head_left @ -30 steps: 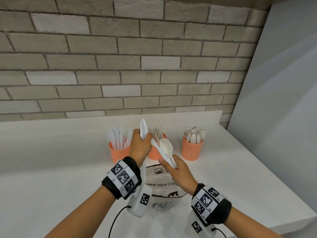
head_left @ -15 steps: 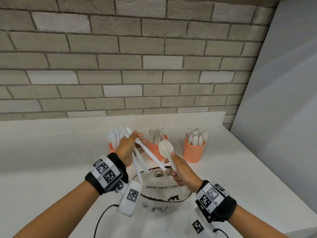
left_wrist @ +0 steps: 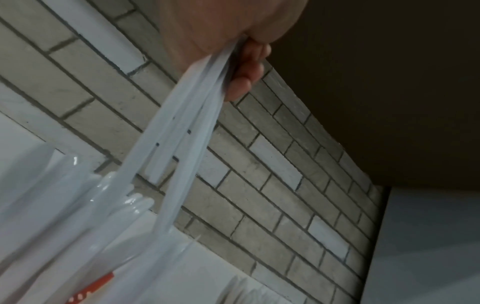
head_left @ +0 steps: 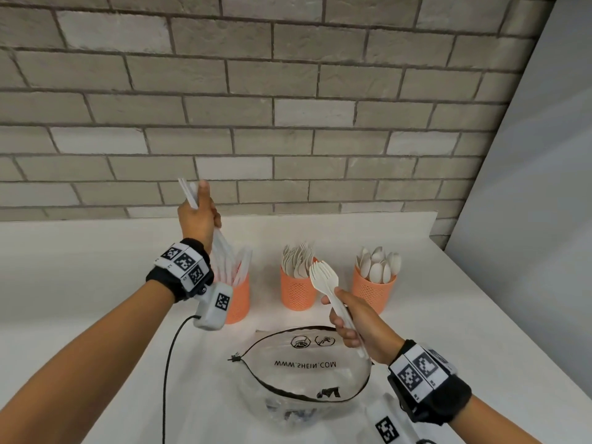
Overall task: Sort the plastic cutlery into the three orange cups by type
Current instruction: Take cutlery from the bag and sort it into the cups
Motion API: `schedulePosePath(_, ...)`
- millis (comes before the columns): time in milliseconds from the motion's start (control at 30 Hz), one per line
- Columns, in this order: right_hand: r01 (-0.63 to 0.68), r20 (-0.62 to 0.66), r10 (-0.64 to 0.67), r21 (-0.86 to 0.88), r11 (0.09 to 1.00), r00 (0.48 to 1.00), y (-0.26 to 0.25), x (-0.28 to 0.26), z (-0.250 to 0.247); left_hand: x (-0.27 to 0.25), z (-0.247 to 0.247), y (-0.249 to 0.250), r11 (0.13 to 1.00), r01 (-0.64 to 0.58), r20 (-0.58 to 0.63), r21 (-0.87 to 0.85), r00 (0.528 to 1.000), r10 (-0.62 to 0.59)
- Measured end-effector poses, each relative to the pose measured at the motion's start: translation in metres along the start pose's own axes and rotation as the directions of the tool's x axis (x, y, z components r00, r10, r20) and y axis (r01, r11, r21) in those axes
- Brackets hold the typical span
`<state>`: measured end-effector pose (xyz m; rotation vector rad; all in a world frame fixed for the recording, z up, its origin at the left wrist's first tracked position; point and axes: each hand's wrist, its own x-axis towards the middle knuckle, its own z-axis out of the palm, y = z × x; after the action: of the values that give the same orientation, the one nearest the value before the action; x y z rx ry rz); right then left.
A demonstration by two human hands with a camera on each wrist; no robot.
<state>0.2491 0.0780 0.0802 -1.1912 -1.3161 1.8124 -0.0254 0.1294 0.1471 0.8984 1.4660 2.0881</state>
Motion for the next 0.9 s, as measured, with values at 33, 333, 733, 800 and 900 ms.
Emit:
schedulePosePath(33, 0.005, 0.0, -0.005, 0.01, 1.0, 1.0, -0.001, 0.002, -0.001, 0.003, 0.002, -0.004, 1.0, -0.005, 0.013, 0.005, 1.0, 0.005)
schedulePosePath(333, 0.005, 0.006, -0.006, 0.065, 0.998, 1.0, 0.001, 0.013, -0.012, 0.003, -0.003, -0.059, 0.964, 0.017, 0.121, 0.265, 0.991, -0.051)
schedulePosePath(733, 0.009, 0.006, -0.009, -0.058, 0.998, 1.0, 0.003, 0.021, -0.005, -0.01, -0.027, -0.104, 0.705, -0.271, 0.332, 0.655, 0.942, 0.054)
schedulePosePath(800, 0.044, -0.003, -0.044, -0.093, 0.995, 0.999, 0.003, 0.02, -0.004, -0.014, -0.028, -0.103, 0.579, -0.399, 0.439, 0.711, 0.895, 0.078)
schedulePosePath(900, 0.108, -0.015, -0.112, -0.154, 0.982, 0.994, 0.003, 0.019, -0.003, -0.025, -0.031, -0.103, 0.392, -0.515, 0.538, 0.762, 0.841, 0.059)
